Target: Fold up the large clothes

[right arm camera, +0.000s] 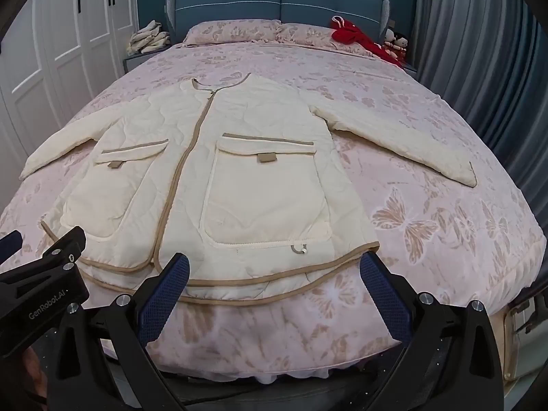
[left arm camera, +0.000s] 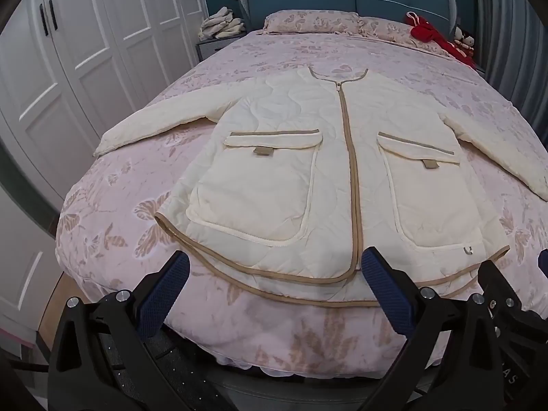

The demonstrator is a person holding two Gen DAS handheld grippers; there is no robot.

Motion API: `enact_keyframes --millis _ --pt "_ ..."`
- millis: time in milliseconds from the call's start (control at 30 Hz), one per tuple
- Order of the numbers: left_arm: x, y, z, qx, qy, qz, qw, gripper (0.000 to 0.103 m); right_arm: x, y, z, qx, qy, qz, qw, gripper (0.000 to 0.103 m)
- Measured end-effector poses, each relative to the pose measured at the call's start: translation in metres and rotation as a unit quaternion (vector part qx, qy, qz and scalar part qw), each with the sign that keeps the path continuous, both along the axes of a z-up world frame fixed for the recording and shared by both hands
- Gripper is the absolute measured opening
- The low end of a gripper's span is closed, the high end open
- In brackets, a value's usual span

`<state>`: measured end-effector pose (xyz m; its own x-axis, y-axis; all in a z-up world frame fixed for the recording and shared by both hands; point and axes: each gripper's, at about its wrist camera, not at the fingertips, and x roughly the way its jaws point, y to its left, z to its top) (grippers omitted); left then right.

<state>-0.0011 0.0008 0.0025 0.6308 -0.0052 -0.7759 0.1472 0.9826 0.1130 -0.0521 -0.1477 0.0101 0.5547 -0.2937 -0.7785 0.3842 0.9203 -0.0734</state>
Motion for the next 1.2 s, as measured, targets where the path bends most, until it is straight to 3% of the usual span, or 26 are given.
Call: enact_keyframes --millis 1200 --pt "0.0013 0.0027 0.0035 0.0 -0.002 0.008 1.0 0.098 -0.0017 -0.0011 0.0007 0.004 -0.004 0.002 1.0 0.098"
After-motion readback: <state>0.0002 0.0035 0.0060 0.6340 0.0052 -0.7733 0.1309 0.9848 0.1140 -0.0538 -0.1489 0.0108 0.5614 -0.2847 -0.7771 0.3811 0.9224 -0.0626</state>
